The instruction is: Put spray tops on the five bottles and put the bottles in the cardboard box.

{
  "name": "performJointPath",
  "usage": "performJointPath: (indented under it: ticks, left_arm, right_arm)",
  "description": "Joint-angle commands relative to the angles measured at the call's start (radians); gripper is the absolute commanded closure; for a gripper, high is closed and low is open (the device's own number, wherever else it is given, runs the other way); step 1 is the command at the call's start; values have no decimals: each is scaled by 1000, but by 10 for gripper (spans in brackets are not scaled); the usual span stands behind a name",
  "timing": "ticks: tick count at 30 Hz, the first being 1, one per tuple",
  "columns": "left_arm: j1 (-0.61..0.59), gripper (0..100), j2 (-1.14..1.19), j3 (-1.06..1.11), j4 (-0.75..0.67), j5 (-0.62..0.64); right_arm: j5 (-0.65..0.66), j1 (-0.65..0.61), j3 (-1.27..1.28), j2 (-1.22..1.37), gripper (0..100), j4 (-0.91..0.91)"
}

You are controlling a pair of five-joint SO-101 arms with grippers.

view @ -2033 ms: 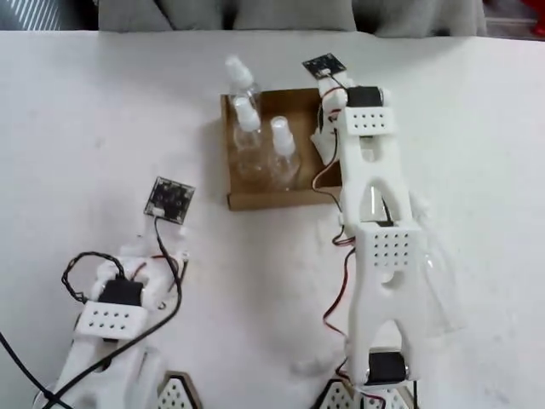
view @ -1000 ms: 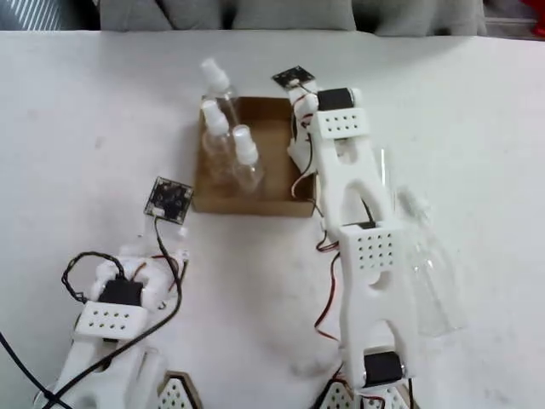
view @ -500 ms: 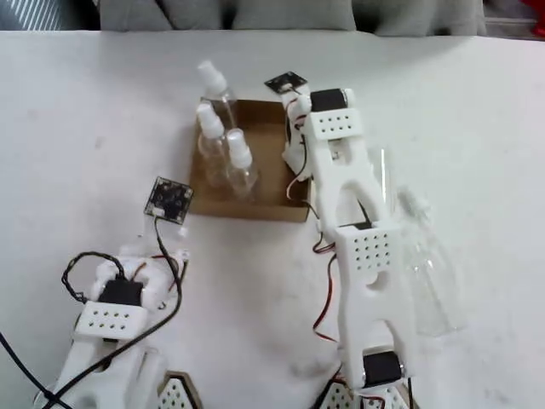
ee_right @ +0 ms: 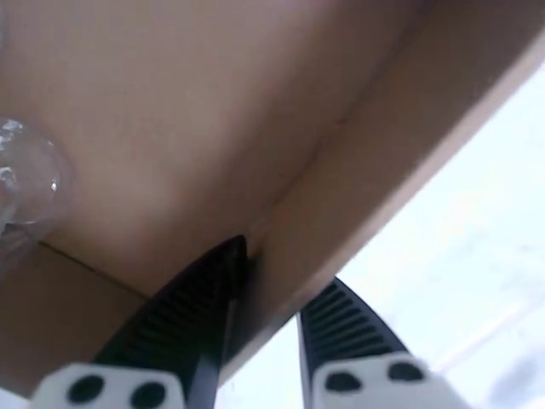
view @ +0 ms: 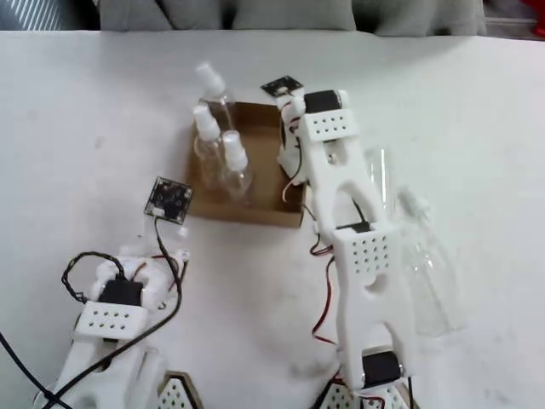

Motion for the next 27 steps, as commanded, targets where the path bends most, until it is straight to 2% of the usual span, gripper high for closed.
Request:
performJointPath:
  ticks: [1, 16, 18, 23, 27]
  left_arm:
    - [1, 976, -27, -3, -25, -8]
    - [1, 976, -27, -3, -25, -8]
    - [1, 976, -27, -3, -25, -8]
    - [1, 976, -27, -3, -25, -8]
    - [1, 976, -27, -3, -25, -8]
  right_arm:
    - [-11, -45, 46, -108, 981, 10]
    - [31, -41, 368, -289, 979, -168]
    - [34, -39, 376, -294, 943, -168]
    - [40, -36, 376, -295, 770, -166]
    - [55, -36, 359, -315, 747, -159]
